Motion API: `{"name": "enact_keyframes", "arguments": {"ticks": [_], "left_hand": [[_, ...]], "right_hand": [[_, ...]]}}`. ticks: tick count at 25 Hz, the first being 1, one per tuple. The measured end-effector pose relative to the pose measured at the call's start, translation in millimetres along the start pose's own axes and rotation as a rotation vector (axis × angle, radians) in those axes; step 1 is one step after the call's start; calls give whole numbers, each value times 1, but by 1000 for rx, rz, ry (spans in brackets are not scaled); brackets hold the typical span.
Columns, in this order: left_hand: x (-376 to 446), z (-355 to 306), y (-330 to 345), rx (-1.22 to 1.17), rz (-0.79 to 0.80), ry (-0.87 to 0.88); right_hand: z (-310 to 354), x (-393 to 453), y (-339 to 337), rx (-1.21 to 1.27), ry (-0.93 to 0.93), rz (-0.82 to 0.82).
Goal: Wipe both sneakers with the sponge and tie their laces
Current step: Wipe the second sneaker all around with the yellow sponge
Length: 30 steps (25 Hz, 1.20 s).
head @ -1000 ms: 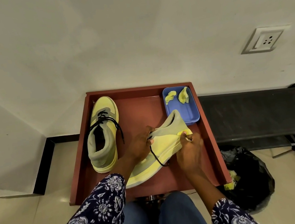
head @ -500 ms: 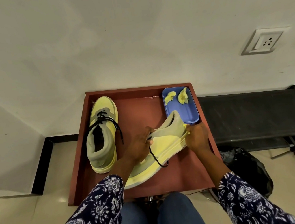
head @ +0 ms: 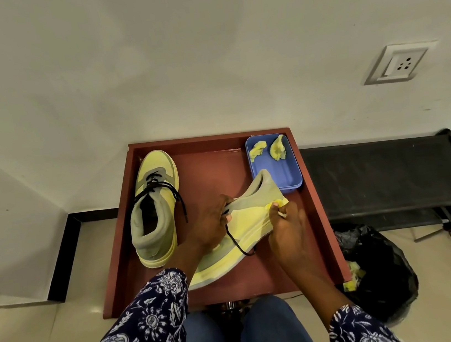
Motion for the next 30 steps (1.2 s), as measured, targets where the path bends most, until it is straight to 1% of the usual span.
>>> {"name": "enact_keyframes", "arguments": {"ticks": [4, 6, 7, 10, 12, 15, 17, 19, 20, 23, 25, 26, 28, 29, 30], "left_hand": [[0, 2, -1, -14, -5, -9], [-1, 2, 0, -18, -6, -13], [-1, 2, 0, -29, -10, -11], [0, 4, 1, -48, -20, -7], [1, 5, 2, -58, -23, -4], [0, 6, 6, -37, -25, 6], [0, 8, 8, 14, -33, 6], [1, 10, 9, 45, -34, 6], [2, 11, 10, 53, -31, 7], [1, 10, 11, 57, -24, 32], [-1, 8, 11, 46, -44, 54], [-2, 6, 10, 46, -61, 60], [-4, 3, 8, 13, -112, 80], [-5, 3, 7, -24, -145, 84], [-5, 3, 7, -61, -181, 77]], "right_hand": [[8, 9, 0, -118, -1, 11], [9, 12, -3, -258, -52, 29], [11, 13, -4, -372, -99, 52], [11, 19, -6, -377, -91, 17], [12, 29, -9, -442, -93, 6], [16, 51, -20, -406, -69, 71], [20, 60, -25, -444, -24, 117], [25, 60, -25, -446, 28, 115], [26, 57, -23, -441, 37, 95], [25, 41, -14, -468, -24, -16], [23, 25, -9, -419, -46, -84], [22, 18, -7, -324, -47, -121], [24, 5, 1, -29, -17, -192], [23, 0, 4, 35, -7, -219], [25, -5, 8, 10, -19, -216]]}}
Point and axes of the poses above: each hand's wrist, its own x-axis towards the middle knuckle, its own y-axis out of the palm, z = x × y, the point moved 4 cm from there along x, towards the middle knuckle, and after that the axes turned 11 degrees about z, right-handed, at the moved point
